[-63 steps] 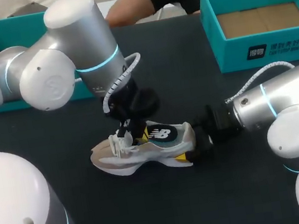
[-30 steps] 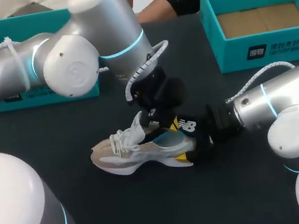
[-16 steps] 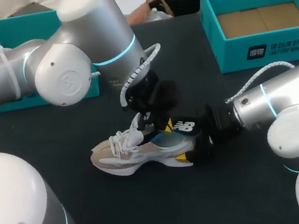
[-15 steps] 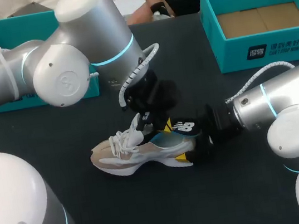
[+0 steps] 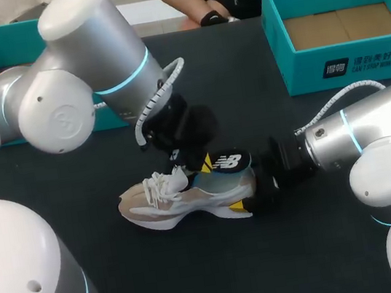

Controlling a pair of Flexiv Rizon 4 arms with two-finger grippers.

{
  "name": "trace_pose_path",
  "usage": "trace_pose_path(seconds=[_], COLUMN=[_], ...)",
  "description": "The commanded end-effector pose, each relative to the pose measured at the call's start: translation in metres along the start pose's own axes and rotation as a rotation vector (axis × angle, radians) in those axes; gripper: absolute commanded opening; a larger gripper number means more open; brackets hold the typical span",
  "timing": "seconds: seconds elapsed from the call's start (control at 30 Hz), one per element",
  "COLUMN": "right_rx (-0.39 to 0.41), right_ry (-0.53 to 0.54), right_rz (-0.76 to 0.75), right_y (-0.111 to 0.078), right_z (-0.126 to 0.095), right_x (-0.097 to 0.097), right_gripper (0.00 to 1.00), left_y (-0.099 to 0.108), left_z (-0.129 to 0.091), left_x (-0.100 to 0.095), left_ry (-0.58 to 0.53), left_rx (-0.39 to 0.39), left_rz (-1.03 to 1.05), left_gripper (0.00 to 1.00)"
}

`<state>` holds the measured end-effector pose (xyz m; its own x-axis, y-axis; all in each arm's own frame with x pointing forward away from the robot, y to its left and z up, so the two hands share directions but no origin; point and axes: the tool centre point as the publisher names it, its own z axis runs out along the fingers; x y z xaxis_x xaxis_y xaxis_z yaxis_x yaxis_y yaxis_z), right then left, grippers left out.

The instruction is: Take the shoe out of the shoebox, open the shoe tongue, remove and reinsert the insole, then place the shoe into the shoebox

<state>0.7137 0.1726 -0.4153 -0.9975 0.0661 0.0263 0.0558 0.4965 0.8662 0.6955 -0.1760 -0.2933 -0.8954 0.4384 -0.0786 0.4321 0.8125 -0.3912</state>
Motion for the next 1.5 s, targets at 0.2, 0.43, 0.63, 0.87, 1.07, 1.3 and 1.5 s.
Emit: trace_pose_path(seconds=[0.2, 0.43, 0.63, 0.87, 1.07, 1.3, 1.5], right_rx=[0.006, 0.006, 0.006, 0.006, 0.006, 0.006, 0.006], right_ry=[-0.002, -0.002, -0.002, -0.002, -0.002, -0.002, -0.002], right_rz=[0.001, 0.001, 0.001, 0.001, 0.001, 0.001, 0.001], right_y=[-0.001, -0.001, -0.001, -0.001, -0.001, -0.001, -0.001], right_z=[0.005, 0.005, 0.005, 0.005, 0.005, 0.005, 0.005], right_x=[-0.001, -0.001, -0.001, -0.001, -0.001, -0.001, -0.001], right_gripper=[0.00, 0.00, 0.00, 0.00, 0.00, 0.00, 0.00], left_y=[-0.002, -0.006, -0.009, -0.009, -0.009, -0.006, -0.004], left_z=[0.003, 0.000, 0.004, 0.013, 0.016, 0.020, 0.023], left_x=[0.007, 0.014, 0.015, 0.009, 0.010, 0.010, 0.004], left_ry=[-0.058, -0.186, -0.268, -0.373, -0.450, -0.531, -0.578], left_rx=[-0.017, -0.062, -0.071, -0.061, -0.023, 0.018, 0.039], left_rz=[0.020, 0.016, -0.009, -0.068, -0.101, -0.143, -0.173], left_gripper=[0.82, 0.82, 0.53, 0.53, 0.49, 0.47, 0.49])
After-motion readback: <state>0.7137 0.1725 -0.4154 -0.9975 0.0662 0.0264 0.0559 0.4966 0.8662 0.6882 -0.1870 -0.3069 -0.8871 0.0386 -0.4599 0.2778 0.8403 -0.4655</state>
